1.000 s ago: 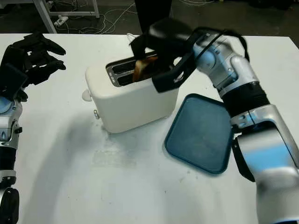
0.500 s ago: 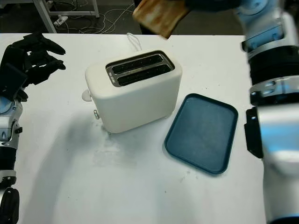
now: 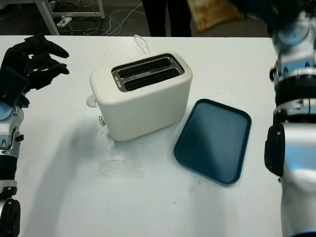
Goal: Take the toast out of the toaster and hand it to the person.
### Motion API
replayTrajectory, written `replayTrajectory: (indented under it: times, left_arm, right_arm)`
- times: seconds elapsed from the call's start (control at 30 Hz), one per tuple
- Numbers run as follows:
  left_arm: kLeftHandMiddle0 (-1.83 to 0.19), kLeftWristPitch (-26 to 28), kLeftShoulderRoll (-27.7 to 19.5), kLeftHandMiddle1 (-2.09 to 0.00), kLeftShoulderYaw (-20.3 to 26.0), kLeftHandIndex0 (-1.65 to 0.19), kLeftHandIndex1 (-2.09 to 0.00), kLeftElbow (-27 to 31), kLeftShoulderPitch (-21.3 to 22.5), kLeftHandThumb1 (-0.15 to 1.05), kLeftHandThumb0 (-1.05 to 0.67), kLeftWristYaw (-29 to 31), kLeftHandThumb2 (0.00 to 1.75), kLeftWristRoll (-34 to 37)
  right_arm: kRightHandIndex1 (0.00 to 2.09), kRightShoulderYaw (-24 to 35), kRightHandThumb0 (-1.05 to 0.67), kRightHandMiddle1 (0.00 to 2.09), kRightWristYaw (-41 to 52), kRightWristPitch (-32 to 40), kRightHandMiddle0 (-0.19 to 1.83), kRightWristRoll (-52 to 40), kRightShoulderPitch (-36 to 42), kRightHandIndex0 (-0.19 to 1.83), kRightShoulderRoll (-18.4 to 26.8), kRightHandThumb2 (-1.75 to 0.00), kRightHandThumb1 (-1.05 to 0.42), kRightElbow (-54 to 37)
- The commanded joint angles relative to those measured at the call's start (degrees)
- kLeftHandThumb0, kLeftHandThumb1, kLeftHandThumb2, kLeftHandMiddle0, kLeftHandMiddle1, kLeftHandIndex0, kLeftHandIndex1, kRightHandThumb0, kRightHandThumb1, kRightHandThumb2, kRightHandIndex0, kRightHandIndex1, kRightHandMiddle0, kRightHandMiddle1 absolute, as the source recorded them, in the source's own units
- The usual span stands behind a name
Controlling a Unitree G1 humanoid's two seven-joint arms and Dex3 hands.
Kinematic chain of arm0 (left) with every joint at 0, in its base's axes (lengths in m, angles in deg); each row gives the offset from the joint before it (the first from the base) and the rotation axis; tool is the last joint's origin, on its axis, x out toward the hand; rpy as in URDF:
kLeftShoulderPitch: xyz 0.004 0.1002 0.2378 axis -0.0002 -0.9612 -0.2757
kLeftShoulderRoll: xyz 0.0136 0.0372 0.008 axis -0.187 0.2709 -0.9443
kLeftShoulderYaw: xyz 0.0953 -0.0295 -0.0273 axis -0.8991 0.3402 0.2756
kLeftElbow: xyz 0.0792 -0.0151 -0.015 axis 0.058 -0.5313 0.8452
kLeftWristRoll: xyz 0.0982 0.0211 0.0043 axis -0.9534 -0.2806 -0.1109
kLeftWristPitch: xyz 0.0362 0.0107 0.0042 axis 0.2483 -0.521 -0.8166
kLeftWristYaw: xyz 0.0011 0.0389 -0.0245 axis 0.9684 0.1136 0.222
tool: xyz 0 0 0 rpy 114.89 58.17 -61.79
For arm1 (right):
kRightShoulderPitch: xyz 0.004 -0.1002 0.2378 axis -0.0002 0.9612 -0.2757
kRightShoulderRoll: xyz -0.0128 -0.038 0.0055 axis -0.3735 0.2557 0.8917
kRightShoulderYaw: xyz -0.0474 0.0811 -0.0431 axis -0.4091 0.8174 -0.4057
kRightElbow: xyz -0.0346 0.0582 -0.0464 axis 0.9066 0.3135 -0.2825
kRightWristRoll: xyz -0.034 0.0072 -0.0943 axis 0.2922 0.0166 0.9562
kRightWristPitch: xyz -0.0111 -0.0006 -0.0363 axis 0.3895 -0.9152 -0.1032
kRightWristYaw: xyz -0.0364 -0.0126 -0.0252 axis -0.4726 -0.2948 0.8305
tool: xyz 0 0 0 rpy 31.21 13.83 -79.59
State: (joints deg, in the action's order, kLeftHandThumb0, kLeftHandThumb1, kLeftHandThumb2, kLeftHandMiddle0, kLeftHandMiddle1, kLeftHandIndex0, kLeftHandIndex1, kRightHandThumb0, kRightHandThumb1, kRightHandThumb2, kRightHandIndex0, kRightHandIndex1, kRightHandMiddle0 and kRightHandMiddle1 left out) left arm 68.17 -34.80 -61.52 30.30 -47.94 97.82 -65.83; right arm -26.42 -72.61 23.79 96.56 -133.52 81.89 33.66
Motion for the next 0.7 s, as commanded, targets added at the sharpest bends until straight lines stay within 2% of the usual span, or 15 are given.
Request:
replayTrajectory:
  times: [0.0, 0.1, 0.3, 0.67]
  left_arm:
    - [-0.81, -0.4, 0.5, -1.12, 0.1, -0.67, -1.13, -0.3, -1.0, 0.92, -1.05, -0.1, 0.15, 0.3]
    - [-0.81, -0.4, 0.6, -1.12, 0.0, -0.67, -1.12, -0.5, -0.9, 0.92, -1.05, -0.2, 0.15, 0.2]
    - [-0.82, -0.2, 0.7, -1.12, 0.1, -0.68, -1.12, -0.7, -0.9, 0.92, -1.05, -0.6, 0.15, 0.0]
    - [-0.84, 0.2, 1.1, -1.10, 0.5, -0.70, -1.10, -1.0, -0.9, 0.92, -1.05, 0.1, 0.13, 0.7]
  right_arm:
    - [1.75, 0.8, -0.31, 1.74, -2.4, 0.2, 0.50, -1.2, 1.5, 0.81, -1.3, -0.48, -0.92, 1.5]
    - [1.75, 1.9, -0.30, 1.75, -3.2, 0.4, 0.47, -2.8, 2.9, 0.79, -2.9, -0.45, -0.92, 3.5]
    - [1.75, 2.6, -0.22, 1.75, -3.6, 1.6, 0.60, -4.9, 4.2, 0.90, -6.3, -0.51, -0.92, 4.0]
    - [1.75, 8.0, -0.09, 1.75, -1.6, 9.2, 0.36, -13.4, 4.2, 0.70, -11.6, -0.69, -0.92, 2.5]
